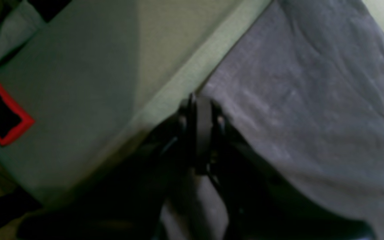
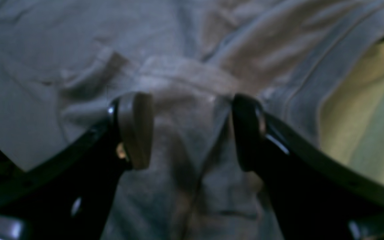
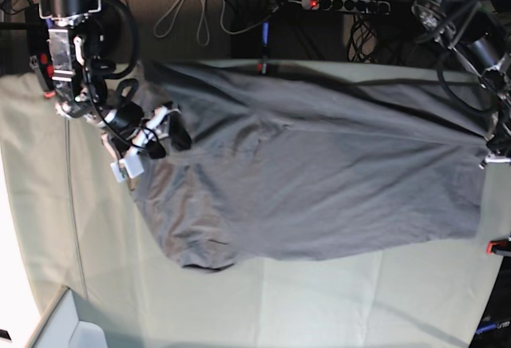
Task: Layout the t-shirt on the table in an organized manner, then fold the t-shirt properly
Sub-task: 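Drag the shirt with the right gripper away from the left gripper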
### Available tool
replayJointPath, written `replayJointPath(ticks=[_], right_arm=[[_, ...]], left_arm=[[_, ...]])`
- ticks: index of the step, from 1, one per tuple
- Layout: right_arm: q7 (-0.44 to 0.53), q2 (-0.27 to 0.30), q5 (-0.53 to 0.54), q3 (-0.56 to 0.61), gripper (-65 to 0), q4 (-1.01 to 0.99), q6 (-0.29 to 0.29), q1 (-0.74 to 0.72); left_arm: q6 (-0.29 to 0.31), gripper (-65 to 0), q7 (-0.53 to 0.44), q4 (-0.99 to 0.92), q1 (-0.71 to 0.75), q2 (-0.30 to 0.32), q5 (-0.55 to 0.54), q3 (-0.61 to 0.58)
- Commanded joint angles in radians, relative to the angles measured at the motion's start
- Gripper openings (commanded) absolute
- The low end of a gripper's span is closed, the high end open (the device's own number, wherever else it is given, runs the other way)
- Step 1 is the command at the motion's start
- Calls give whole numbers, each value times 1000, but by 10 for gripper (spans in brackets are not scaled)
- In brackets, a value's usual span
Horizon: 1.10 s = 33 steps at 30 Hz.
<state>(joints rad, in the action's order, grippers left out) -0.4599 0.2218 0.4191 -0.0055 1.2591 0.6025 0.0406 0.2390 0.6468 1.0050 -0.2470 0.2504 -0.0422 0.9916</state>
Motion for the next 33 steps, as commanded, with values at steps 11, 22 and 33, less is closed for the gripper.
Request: replayJointPath(ticks=[11, 22, 33], right_arm=[[31, 9, 16, -4, -540, 15, 4, -15], [31, 11, 16, -12, -650, 15, 4, -46], [31, 12, 16, -11, -650, 11, 4, -81]], left_arm=[[1, -650, -22, 16, -18, 20, -8, 0], [1, -650, -22, 16, -18, 20, -8, 0], [1, -649, -22, 16, -18, 20, -8, 0]])
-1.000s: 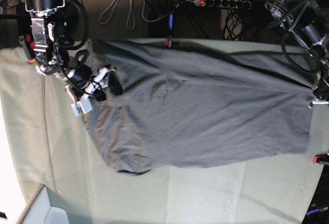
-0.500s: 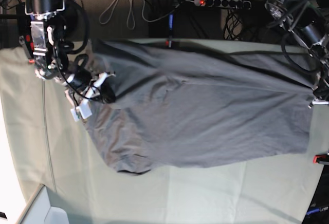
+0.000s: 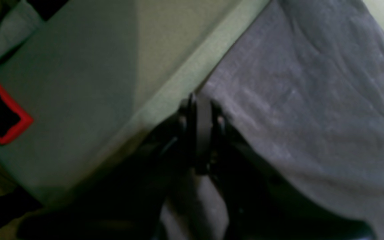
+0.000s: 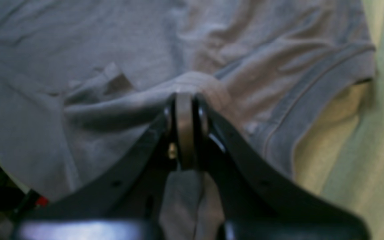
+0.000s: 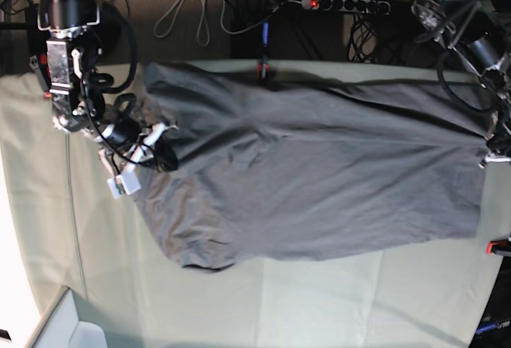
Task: Layout the t-shirt on the table in an organized manner, then fold the t-shirt properly
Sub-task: 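Drag the shirt with the right gripper away from the left gripper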
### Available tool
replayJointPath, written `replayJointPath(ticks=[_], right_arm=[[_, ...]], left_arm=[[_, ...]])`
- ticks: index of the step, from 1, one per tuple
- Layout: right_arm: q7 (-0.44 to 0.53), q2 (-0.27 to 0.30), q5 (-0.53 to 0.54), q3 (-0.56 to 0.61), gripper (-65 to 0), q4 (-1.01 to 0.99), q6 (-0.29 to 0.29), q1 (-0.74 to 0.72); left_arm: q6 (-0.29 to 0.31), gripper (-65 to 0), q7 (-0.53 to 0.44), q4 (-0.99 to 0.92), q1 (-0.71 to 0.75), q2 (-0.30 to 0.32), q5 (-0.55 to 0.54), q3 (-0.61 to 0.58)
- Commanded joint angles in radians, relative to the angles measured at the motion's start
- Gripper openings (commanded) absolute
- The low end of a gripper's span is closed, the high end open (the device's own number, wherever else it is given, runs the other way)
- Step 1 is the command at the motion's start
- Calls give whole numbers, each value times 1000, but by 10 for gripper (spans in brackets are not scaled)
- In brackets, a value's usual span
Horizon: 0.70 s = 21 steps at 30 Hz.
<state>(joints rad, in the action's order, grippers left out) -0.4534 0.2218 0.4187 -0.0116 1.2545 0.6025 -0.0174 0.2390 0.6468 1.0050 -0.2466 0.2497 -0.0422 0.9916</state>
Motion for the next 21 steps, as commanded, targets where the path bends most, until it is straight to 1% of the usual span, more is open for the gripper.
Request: replayJointPath(ticks=[1, 3, 5, 7, 10, 11, 13, 15, 17, 19, 21], right_arm=[[21, 11, 15, 0, -650, 14, 4, -31], [20, 11, 15, -1, -648, -9, 4, -34], [25, 11, 15, -6, -597, -31, 3, -40], [18, 15, 15, -6, -515, -49, 1, -51], [25, 17, 16, -8, -391, -46, 1, -49], [25, 18, 16, -8, -363, -39, 1, -49], [20, 21, 16, -47, -314, -3, 1, -25], [23, 17, 16, -95, -295, 60, 1, 9], [17, 17, 16, -124, -295, 126, 1, 50], [17, 20, 16, -150, -294, 167, 1, 93], [17, 20, 16, -175, -294, 184, 1, 130]], left_arm=[[1, -649, -22, 16, -18, 21, -8, 0], [1, -646, -20, 16, -18, 21, -8, 0], [1, -609, -20, 16, -18, 21, -8, 0], [1, -524, -20, 16, -18, 21, -8, 0], [1, -375, -18, 24, -18, 21, -8, 2], [1, -338, -18, 28, -18, 20, -8, 2], [1, -277, -18, 42, -18, 20, -8, 3], [1, -232, -9, 74, -12, 20, -8, 39], [1, -203, 46, 122, -1, 6, -18, 94], [1, -187, 110, 165, 2, -2, -60, 137], [1, -184, 166, 189, 17, -2, -97, 151]])
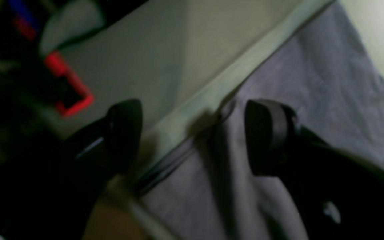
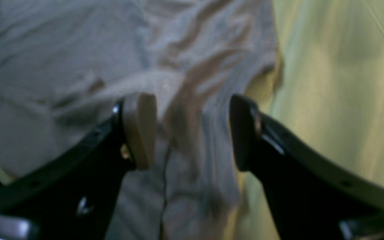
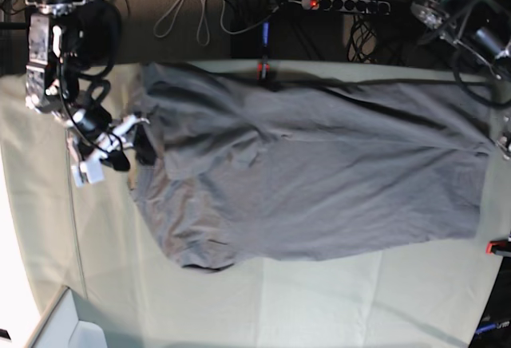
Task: Layout the t-shirt on the table in an organized manner, then fold the t-shirt properly
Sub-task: 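Drag the shirt with the right gripper away from the left gripper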
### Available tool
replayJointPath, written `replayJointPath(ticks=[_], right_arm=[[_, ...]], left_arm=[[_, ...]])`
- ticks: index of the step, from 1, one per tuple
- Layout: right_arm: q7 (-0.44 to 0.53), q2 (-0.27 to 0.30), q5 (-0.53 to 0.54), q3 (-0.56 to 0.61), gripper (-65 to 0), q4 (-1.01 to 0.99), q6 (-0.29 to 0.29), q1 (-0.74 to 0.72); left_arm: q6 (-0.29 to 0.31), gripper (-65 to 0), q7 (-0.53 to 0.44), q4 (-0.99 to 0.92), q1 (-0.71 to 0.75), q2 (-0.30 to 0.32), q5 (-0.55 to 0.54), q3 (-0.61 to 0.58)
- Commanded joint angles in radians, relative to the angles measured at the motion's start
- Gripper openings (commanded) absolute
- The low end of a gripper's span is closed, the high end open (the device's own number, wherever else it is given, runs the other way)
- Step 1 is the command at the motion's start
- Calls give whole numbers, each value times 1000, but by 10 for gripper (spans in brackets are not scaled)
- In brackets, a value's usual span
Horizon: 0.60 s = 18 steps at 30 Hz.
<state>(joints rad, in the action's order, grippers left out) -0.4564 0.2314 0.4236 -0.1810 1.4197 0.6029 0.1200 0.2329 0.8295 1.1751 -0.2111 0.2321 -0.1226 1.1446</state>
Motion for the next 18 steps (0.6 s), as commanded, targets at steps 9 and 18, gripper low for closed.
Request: replayJointPath(ticks=[9, 18], right_arm=[[26, 1, 11, -21, -292, 14, 1, 94], [25, -19, 10, 59, -292, -144, 1, -61]], left_arm=[[7, -184, 3, 45, 120, 17, -107, -4], [7, -184, 3, 44, 134, 17, -96, -4]])
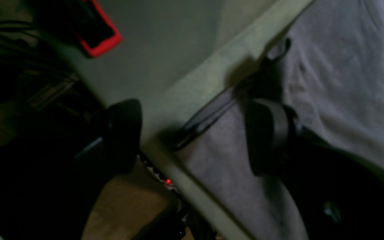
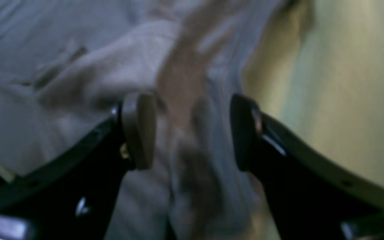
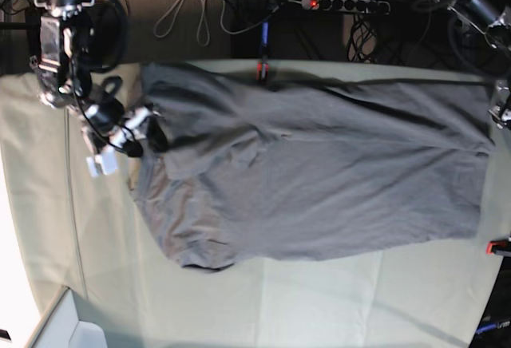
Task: Layout the t-shirt on the table in an organized manner, then fold the t-shirt properly
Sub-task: 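Drag the shirt with the right gripper away from the left gripper, then regrasp the shirt fabric with the right gripper and pull it outward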
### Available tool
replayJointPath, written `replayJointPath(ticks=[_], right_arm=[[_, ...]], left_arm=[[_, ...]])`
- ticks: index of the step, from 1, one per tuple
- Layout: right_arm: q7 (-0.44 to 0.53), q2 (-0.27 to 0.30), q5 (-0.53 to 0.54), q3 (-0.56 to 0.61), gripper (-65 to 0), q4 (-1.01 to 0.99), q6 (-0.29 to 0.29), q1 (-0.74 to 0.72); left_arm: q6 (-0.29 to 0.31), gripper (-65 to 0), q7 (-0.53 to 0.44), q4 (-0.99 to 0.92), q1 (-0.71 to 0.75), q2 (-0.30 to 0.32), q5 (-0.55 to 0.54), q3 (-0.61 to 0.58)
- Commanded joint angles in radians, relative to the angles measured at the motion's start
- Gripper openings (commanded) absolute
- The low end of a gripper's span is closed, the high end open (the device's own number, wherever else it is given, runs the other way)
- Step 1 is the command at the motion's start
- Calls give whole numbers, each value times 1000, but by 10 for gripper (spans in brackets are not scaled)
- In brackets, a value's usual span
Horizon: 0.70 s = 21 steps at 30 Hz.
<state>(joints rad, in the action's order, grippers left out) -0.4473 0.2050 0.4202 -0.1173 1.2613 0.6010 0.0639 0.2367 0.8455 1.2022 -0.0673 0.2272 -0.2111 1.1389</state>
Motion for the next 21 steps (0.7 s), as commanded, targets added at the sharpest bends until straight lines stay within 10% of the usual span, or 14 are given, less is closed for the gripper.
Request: replayJointPath(ticks=[1, 13, 21], right_arm=[[15, 7, 13, 6, -292, -1, 3, -19], [21, -9, 15, 71, -311, -10, 6, -32], [20, -14, 15, 69, -626, -9, 6, -71]], left_arm=[[3, -184, -13, 17, -10, 22, -7, 2], [3, -184, -13, 17, -10, 22, -7, 3], [3, -185, -13, 17, -10, 22, -7, 3]])
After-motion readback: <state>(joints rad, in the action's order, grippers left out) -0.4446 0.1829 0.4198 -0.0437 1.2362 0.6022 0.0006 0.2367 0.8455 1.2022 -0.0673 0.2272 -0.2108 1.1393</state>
